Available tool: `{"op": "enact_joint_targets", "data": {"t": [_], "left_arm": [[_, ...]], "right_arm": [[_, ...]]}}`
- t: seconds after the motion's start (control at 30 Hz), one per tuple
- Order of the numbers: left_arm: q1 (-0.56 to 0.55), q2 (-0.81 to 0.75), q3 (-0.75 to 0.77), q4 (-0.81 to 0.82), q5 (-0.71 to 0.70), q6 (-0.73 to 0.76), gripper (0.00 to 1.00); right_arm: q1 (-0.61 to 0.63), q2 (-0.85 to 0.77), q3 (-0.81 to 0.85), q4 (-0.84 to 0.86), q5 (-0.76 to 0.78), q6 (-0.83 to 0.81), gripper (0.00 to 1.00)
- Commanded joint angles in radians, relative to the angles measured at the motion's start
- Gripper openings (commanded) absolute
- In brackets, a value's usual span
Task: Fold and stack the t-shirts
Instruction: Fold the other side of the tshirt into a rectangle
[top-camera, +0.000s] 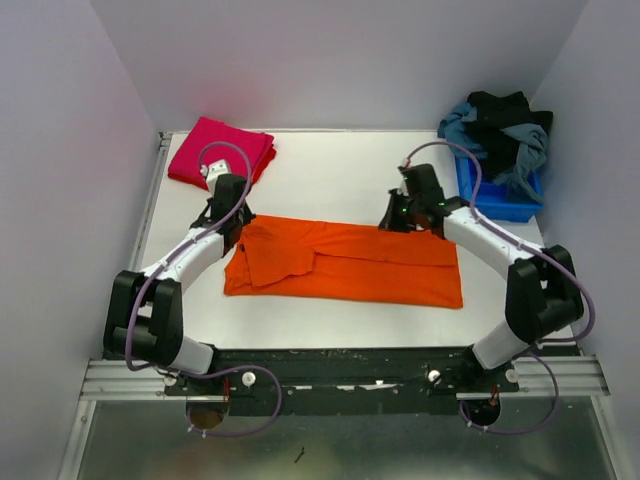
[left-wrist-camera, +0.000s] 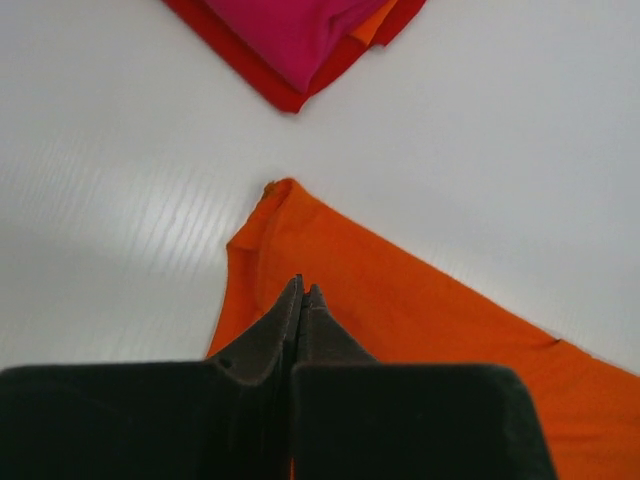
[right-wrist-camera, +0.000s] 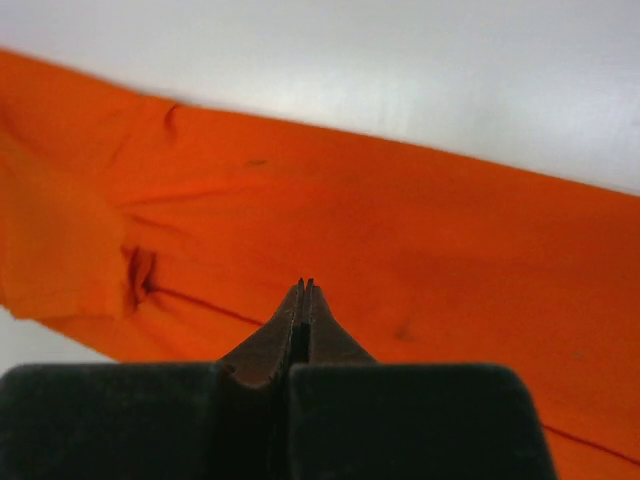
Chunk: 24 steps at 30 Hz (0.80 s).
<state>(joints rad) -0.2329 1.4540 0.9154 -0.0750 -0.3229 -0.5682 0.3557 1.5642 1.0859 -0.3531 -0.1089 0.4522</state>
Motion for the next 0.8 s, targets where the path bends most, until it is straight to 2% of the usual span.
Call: {"op": "enact_joint_targets", "data": {"t": [0.0,0.1,0.3,0.53,0.77], "left_arm": [[0.029,-0.021,-0.110,0.069,0.024,-0.073,0.00],[0.072,0.009,-0.130,0.147,0.123,-0.088,0.00],[0.098,0.150,-0.018,0.115,0.194,-0.093,0.00],[0.098,0.290,0.106,-0.012,0.173,-0.104,0.00],[0.112,0.410,0.175,-0.078,0.176,-0.113,0.00]], "right_arm": [[0.121,0.086,0.071,0.071,-0.138,0.031,0.01],[0.192,0.138,0.107,0.121,-0.192,0.069,0.01],[0.287,0.269,0.222,0.146,-0.251,0.108,0.01],[0.371,0.376,0.276,0.219,-0.347,0.146,0.01],[0.378,0.487,0.252,0.338,-0.434,0.200,0.01]]}}
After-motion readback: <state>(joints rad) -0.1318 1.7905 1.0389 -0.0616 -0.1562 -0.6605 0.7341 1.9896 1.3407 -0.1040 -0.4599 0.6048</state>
